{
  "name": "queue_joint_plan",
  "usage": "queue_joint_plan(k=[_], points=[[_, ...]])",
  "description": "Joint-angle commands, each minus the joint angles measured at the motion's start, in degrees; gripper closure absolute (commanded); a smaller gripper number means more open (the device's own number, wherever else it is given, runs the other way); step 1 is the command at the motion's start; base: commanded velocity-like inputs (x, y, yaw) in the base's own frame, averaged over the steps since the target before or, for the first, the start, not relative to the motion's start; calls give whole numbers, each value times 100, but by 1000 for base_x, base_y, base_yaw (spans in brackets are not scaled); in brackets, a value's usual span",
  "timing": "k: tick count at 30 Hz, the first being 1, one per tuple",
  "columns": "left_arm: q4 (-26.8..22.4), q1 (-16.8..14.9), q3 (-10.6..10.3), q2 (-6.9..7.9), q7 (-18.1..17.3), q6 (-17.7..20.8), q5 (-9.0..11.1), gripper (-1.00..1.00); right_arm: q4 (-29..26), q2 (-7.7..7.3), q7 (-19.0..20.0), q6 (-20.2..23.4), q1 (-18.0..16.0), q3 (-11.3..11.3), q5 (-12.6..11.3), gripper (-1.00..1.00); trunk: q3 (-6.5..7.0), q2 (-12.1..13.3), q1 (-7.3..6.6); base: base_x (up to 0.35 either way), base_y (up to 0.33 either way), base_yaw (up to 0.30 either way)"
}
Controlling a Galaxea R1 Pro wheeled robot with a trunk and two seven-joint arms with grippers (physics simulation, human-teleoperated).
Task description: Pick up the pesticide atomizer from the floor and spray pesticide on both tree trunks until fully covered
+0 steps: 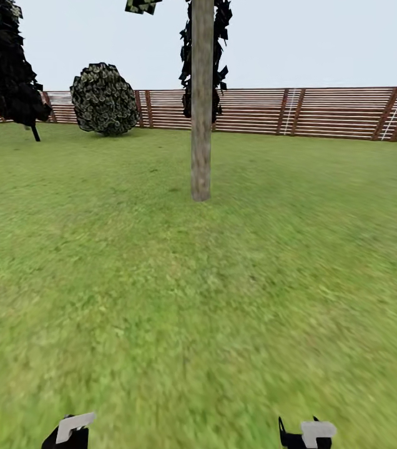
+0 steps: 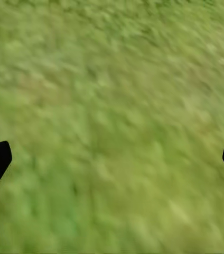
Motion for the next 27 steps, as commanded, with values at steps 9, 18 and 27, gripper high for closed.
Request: queue_joint_plan(k=[9,18,27], points=[[3,1,5,0,0,0,-1,100,0,0,0,0,0,0,0,-100,0,0,0,339,0,0],[5,2,14,25,-7,3,-1,100,5,0,0,0,0,0,-6,-100,0,0,0,339,0,0],[0,54,11,15,37,-86,-2,100,13,17,-9,0,0,-6,-24,-100,0,0,0,340,0,0]])
